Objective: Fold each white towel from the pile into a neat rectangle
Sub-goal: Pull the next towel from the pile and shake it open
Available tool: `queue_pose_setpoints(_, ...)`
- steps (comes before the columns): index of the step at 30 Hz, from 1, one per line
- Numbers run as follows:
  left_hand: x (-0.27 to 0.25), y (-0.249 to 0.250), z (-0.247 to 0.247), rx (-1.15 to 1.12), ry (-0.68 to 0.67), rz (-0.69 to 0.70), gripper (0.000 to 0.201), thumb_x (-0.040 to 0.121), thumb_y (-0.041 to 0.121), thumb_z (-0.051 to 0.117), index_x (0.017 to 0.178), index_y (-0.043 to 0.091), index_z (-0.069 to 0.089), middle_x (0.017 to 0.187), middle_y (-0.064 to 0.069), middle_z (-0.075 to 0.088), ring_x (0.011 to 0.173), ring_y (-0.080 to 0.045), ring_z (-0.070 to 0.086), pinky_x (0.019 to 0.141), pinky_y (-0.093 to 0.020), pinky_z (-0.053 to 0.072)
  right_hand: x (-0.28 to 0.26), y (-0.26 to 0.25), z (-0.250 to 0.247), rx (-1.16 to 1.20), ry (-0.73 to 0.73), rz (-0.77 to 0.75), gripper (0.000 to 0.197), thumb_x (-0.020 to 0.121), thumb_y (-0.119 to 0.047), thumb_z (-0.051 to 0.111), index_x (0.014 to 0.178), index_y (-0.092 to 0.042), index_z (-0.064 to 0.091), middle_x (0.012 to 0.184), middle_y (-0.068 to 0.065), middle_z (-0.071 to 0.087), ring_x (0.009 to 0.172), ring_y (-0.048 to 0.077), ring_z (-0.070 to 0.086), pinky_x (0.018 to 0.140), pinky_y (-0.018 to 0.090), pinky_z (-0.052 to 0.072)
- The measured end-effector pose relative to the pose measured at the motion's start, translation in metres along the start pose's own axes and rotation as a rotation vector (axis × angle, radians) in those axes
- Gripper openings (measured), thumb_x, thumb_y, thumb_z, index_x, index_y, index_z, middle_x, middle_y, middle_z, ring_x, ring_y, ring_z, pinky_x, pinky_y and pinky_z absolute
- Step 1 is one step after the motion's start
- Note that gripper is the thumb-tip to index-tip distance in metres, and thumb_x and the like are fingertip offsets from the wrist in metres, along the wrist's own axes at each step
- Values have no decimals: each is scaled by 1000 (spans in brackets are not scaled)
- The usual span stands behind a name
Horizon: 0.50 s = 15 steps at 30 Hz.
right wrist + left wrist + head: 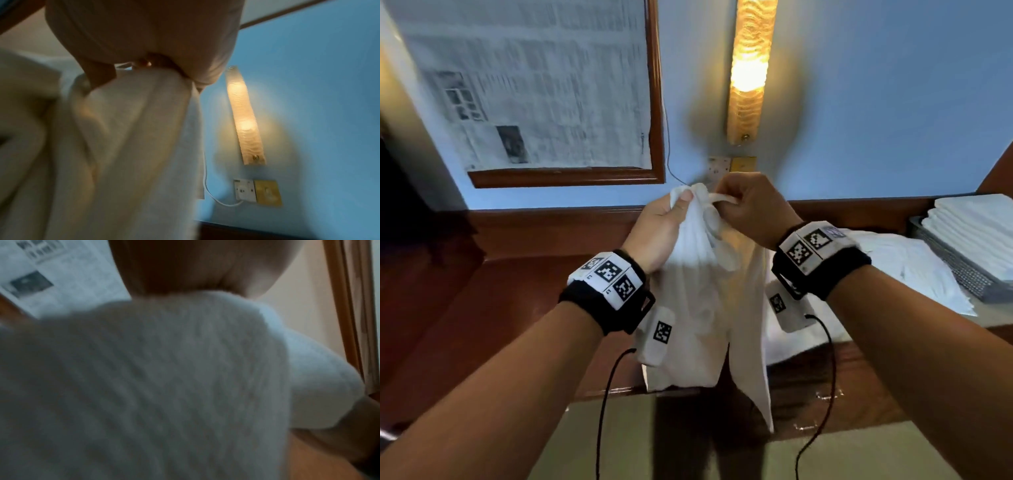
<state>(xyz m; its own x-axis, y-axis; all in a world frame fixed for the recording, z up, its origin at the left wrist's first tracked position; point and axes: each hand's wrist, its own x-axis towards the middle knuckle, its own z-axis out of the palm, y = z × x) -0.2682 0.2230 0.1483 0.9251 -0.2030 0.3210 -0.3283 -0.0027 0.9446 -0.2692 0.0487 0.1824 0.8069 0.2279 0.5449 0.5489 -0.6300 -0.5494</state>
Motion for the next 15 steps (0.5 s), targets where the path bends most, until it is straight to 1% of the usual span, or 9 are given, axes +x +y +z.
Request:
queue_pose_setpoints(1,-8,3,-14,36,15,13,38,94,55,53,84,23,72,91,-8,68,89,-24,60,90,-45,46,-7,-8,7,-62,-47,0,13,86,-18,67,75,-16,62,65,-3,56,59,4,45,60,23,37)
queue_pose_setpoints(3,-22,12,-38,70,34,42,49,89,66,53,76,21,66,84,-13,58,80,-24,51,79,-42,39,-26,-21,24,-249,-168,8,14,92,-32,58,89,-19,60,74,-1,59,67,13,54,63,27,45)
queue_pose_setpoints(5,-38,24,-54,98,23,78,46,93,63,51,73,22,61,78,-8,57,74,-21,50,74,-38,37,-47,-30,46,-320,-176,-61,17,90,-35,51,99,-22,56,82,4,66,75,29,63,67,39,51)
queue_pose_setpoints(7,-54,33,-69,157,36,104,46,98,56,50,67,22,58,68,2,56,66,-17,49,68,-34,35,-63,-31,70,-231,-105,-56,18,87,-42,48,87,-25,53,77,6,67,71,34,62,65,40,48)
queue_pose_setpoints(9,-67,37,-90,137,81,110,58,92,63,54,74,8,61,77,-9,58,73,-22,51,73,-39,38,-78,-20,89,-188,-73,65,22,89,-42,52,74,-26,50,73,10,65,68,32,57,66,37,42)
queue_pose_setpoints(10,-73,39,-103,117,118,87,64,89,67,57,81,4,61,83,-14,58,79,-26,52,78,-44,42,-88,-13,97,-194,-94,157,24,92,-37,58,72,-22,55,73,12,64,70,30,55,66,37,39)
queue_pose_setpoints(11,-78,40,-117,102,152,62,61,89,65,58,86,4,61,87,-16,59,84,-28,53,83,-50,46,-101,-4,105,-209,-130,262,23,93,-30,62,75,-16,62,73,12,62,72,28,54,65,36,36)
queue_pose_setpoints(13,-92,42,-139,78,160,28,37,101,46,53,87,13,63,88,-12,63,91,-28,58,95,-55,48,-123,19,120,-189,-191,429,21,94,-21,64,76,-10,67,70,8,58,72,28,56,63,35,35)
queue_pose_setpoints(15,-105,39,-151,28,124,4,33,107,33,46,87,16,65,80,-1,68,83,-24,64,90,-46,52,-133,34,131,-134,-203,516,23,92,-17,64,69,-16,67,68,5,60,70,25,57,62,34,40)
